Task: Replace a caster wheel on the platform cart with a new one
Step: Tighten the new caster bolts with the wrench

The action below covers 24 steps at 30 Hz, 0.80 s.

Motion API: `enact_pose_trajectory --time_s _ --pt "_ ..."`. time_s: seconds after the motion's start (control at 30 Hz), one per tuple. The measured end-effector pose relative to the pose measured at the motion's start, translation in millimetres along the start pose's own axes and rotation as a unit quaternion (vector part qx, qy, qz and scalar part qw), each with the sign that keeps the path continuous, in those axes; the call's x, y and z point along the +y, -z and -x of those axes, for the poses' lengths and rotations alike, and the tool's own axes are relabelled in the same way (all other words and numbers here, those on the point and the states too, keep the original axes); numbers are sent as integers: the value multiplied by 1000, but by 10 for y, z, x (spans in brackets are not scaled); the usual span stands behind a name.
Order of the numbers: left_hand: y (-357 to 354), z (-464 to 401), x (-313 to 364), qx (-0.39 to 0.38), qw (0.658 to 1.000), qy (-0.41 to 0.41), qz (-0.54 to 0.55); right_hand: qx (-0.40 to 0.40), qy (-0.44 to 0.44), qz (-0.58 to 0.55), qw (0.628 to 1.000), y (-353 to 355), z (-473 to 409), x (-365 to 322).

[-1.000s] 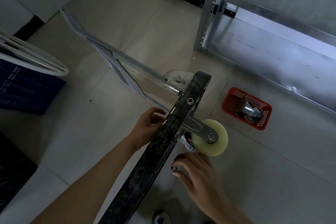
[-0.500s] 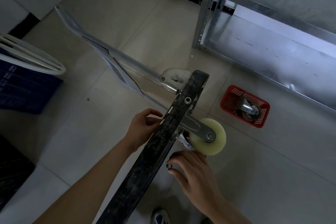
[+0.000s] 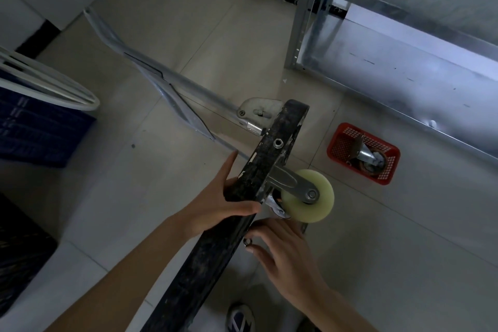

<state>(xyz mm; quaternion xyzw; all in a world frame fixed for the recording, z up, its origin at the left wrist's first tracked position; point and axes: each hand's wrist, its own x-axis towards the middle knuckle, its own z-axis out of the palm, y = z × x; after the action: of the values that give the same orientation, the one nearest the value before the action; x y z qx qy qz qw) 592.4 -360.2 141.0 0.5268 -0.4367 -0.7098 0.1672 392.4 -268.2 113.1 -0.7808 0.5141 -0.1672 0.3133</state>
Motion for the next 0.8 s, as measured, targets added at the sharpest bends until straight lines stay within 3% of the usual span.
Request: enact_pose_trajectory --time_s 0.27,0.8 --pt "87 -26 165 -7 996 28 -90 -3 -3 -9 1000 59 40 -69" --pt "50 -17 106 -3 999 38 8 31 43 -3 999 40 386 82"
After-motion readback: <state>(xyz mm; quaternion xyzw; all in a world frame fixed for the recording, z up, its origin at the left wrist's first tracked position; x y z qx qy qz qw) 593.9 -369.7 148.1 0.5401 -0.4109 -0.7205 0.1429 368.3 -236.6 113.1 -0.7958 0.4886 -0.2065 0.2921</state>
